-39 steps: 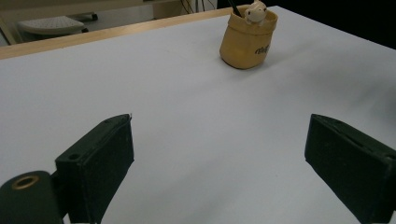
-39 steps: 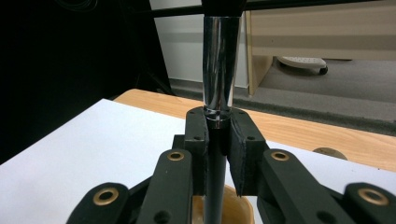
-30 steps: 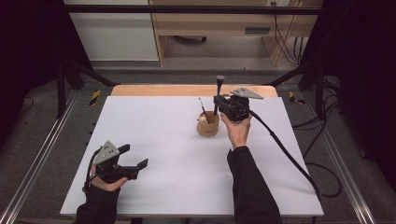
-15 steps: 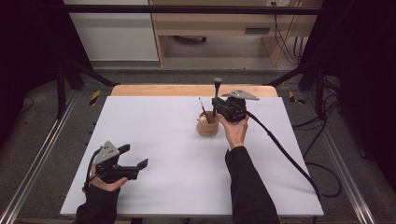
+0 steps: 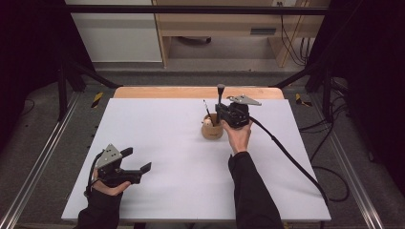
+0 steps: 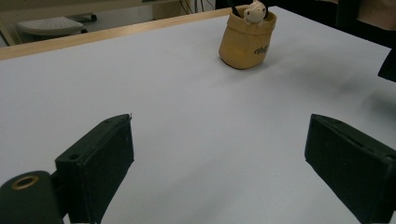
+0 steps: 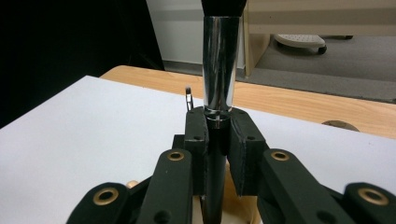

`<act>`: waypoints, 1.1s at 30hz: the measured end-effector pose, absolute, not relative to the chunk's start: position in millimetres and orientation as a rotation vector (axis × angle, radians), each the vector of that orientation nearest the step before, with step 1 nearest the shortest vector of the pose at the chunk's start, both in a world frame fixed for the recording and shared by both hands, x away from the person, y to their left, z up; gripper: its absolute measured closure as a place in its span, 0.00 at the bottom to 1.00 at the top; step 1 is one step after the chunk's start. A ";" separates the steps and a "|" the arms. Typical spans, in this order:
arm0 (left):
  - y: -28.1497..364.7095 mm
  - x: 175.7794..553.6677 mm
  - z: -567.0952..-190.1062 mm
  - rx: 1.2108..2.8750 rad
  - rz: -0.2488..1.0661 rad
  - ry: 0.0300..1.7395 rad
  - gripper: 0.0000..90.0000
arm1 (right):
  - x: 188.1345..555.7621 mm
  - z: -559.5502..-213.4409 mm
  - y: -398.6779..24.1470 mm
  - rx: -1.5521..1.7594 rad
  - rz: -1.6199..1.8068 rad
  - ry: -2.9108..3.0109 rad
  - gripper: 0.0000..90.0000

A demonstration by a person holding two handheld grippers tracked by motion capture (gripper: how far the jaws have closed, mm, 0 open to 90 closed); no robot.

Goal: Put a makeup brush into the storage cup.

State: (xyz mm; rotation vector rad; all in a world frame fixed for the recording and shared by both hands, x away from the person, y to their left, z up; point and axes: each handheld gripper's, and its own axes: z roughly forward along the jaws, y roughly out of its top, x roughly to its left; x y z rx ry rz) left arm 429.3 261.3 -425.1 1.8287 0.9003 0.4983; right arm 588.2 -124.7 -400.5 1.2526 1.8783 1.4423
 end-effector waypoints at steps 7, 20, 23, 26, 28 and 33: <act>261.5 429.3 -425.2 1.829 0.498 0.898 0.08 | 588.8 -409.3 -123.5 1.269 1.426 1.893 0.88; 261.8 429.3 -425.3 1.828 0.500 0.899 0.08 | 588.0 -424.0 -120.4 1.274 1.385 1.933 0.88; 261.9 429.3 -425.3 1.829 0.501 0.898 0.08 | 588.0 -426.6 -119.7 1.276 1.380 1.938 0.88; 261.8 429.4 -425.3 1.829 0.501 0.898 0.08 | 587.6 -428.8 -119.6 1.281 1.373 1.939 0.88; 261.7 429.4 -425.4 1.829 0.501 0.899 0.08 | 587.3 -430.2 -120.2 1.280 1.365 1.942 0.88; 261.4 429.5 -425.6 1.831 0.501 0.899 0.08 | 585.6 -432.4 -122.2 1.284 1.351 1.950 0.87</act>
